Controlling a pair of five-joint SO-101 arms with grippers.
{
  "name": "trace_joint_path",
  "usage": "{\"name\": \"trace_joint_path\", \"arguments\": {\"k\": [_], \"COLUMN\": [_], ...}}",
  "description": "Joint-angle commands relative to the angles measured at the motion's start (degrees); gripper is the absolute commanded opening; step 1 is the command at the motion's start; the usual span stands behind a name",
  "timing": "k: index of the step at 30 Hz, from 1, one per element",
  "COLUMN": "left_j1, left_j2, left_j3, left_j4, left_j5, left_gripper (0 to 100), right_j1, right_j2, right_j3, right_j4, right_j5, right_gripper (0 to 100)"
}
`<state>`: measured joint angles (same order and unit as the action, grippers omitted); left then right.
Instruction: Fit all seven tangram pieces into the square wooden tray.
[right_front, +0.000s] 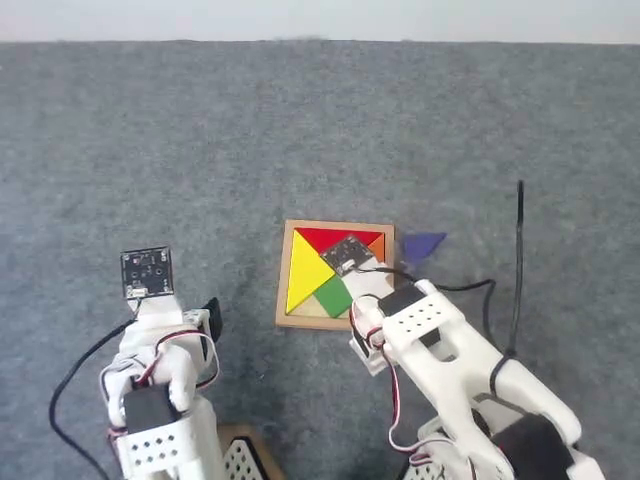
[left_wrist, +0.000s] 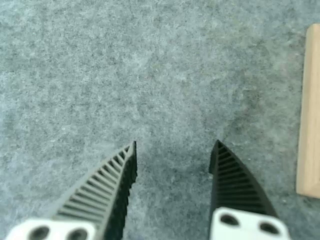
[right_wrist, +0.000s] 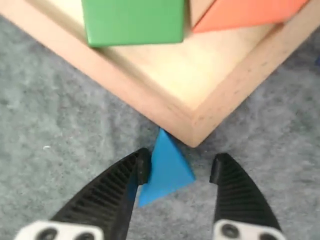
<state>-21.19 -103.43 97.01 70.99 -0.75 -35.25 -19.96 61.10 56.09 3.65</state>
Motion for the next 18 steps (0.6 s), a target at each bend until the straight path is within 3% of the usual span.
{"name": "trace_joint_path", "arguments": {"k": [1, 18], "left_j1": [-0.26, -0.26], "left_j2": [-1.05, -1.05], "left_j3": [-0.57, -0.57], "left_j4": [0.26, 0.26], "left_j5": [-0.26, -0.26], "left_gripper": [23, 23], "right_j1": [-0.57, -0.31], "right_j2": [1.19, 1.71], "right_j3": [-0.53, -2.2], "right_j4": [-0.84, 4.7], "right_j5": [-0.53, -0.44], "right_gripper": [15.9, 16.3]}}
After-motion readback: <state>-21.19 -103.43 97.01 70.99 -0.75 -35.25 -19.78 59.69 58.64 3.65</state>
